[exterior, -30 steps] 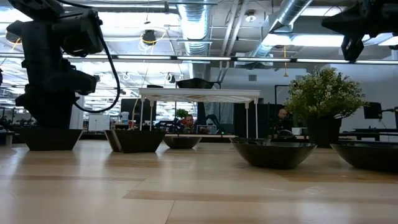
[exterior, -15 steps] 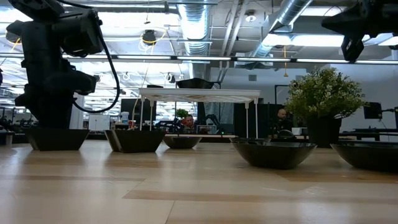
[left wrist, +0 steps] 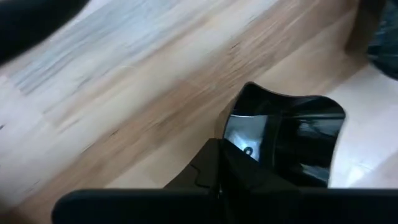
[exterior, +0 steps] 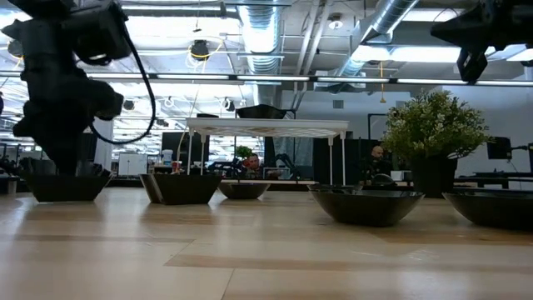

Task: Pick & Place Mini shaped plates
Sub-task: Stack the distorted square-shaped plate on top of the distorted square-shaped plate on the shelf

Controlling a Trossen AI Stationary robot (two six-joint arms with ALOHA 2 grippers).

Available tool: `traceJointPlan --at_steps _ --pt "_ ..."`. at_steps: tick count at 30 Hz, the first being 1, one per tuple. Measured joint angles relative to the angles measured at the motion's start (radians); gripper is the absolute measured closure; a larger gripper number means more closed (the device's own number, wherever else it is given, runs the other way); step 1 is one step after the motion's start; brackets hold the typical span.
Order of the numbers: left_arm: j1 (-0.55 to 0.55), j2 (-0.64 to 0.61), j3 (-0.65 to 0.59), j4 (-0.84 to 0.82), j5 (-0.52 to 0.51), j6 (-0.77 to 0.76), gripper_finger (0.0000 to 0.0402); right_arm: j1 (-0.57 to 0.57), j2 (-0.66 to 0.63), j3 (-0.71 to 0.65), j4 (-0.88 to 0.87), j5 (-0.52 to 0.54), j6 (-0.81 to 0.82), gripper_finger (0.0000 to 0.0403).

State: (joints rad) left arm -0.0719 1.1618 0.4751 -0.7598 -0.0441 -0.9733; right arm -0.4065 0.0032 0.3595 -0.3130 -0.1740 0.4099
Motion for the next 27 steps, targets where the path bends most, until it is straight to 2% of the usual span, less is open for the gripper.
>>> traceJointPlan --at_steps 8,13,17,22,27 --pt "0.000 -0.186 0.003 -0.044 0.048 -0.003 0.0397 0.000 0.000 0.000 0.000 0.000 0.000 0.0397" --pt "0.000 -0.250 0.059 -0.039 0.056 0.004 0.0397 0.000 0.000 0.000 0.000 0.000 0.000 0.0397" --pt "0.000 -0.259 0.129 -0.030 0.035 0.035 0.0397 0.000 0.000 0.000 0.000 0.000 0.000 0.0397" --pt "0.002 -0.235 0.206 0.016 -0.050 0.090 0.0397 0.000 0.000 0.000 0.000 0.000 0.000 0.0397" --pt "0.038 -0.173 0.258 0.112 -0.060 0.162 0.0397 0.000 0.000 0.000 0.000 0.000 -0.001 0.0397"
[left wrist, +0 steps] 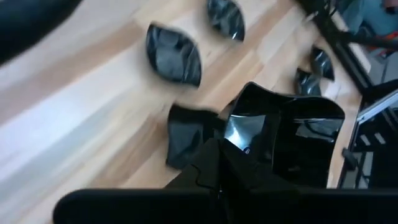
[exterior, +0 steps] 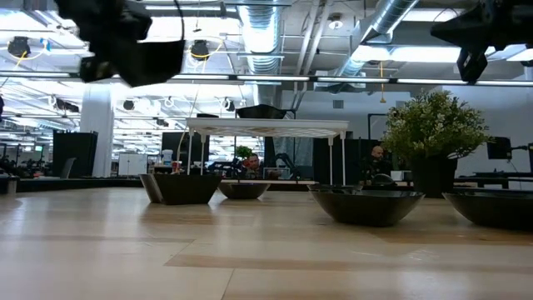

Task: Pick & Place Mini shaped plates
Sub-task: Stack the distorted square-shaped plate on top of the distorted square-shaped plate on the shelf

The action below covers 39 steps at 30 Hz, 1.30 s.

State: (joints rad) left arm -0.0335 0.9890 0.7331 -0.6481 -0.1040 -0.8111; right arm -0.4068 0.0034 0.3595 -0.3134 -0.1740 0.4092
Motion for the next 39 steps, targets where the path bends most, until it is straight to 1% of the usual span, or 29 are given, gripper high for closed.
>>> traceJointPlan --at_steps 5,10,17,26,34,39 --pt "0.049 0.086 0.043 0.097 0.000 0.083 0.0397 0.000 0.000 0.000 0.000 0.000 0.000 0.0397" --pt "0.099 0.175 0.132 0.138 0.003 0.164 0.0398 0.000 0.000 0.000 0.000 0.000 0.000 0.0397" --pt "0.180 0.296 0.311 0.144 0.002 0.262 0.0398 0.000 0.000 0.000 0.000 0.000 0.000 0.0397" --pt "0.303 0.440 0.489 0.149 0.000 0.388 0.0398 0.000 0.000 0.000 -0.012 0.000 0.000 0.0397" --pt "0.337 0.569 0.626 0.152 0.000 0.468 0.0398 0.000 0.000 0.000 -0.046 0.000 0.000 0.0397" --pt "0.367 0.645 0.690 0.154 0.000 0.474 0.0398 0.000 0.000 0.000 -0.045 0.000 0.000 0.0397"
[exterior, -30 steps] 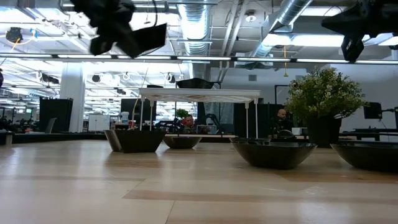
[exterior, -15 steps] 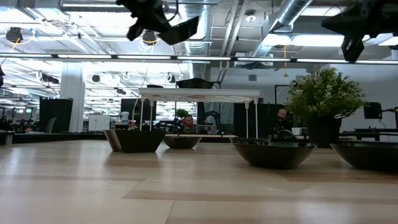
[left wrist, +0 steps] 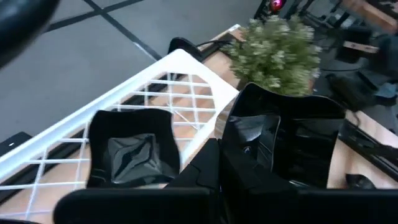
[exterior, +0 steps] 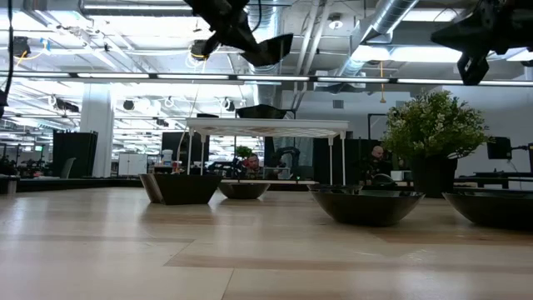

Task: Pick & Place Mini shaped plates
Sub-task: Stack the distorted square-shaped plate on top of the distorted square-shaped plate on the shelf

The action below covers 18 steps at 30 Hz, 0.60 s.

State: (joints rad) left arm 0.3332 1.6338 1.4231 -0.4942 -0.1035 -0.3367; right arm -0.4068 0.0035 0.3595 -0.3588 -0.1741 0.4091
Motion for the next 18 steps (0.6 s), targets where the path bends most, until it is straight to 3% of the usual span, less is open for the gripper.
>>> traceJointPlan --at_steps 11,18 --pt "0.103 0.085 0.084 -0.101 0.022 -0.033 0.0398 0.000 0.000 0.000 0.000 0.000 -0.004 0.0397" --pt "0.143 0.091 0.085 -0.111 0.029 -0.070 0.0398 0.000 0.000 0.000 0.004 0.008 -0.091 0.0397"
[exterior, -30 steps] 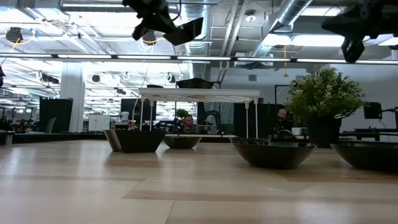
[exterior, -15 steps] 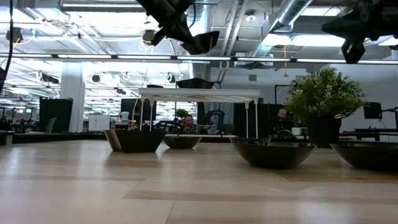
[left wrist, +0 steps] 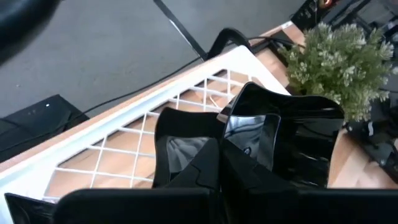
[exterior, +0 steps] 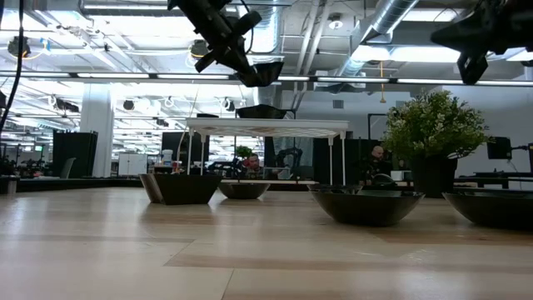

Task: Pick & Place Mini shaped plates
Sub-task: Stack the distorted square-shaped plate on top of the distorted square-shaped plate on the shelf

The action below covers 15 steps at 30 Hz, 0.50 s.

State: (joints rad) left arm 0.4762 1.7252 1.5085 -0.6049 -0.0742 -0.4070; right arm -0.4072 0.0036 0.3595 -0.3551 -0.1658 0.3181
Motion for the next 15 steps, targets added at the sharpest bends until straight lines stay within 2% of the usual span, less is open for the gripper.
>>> traceJointPlan --at_steps 8,15 --pt "0.016 0.009 0.000 -0.001 0.000 -0.024 0.0398 0.000 0.000 0.000 0.000 0.106 -0.012 0.0397" --pt "0.031 0.094 0.081 -0.012 0.068 -0.011 0.0398 0.000 0.000 0.000 0.001 0.114 -0.007 0.0397"
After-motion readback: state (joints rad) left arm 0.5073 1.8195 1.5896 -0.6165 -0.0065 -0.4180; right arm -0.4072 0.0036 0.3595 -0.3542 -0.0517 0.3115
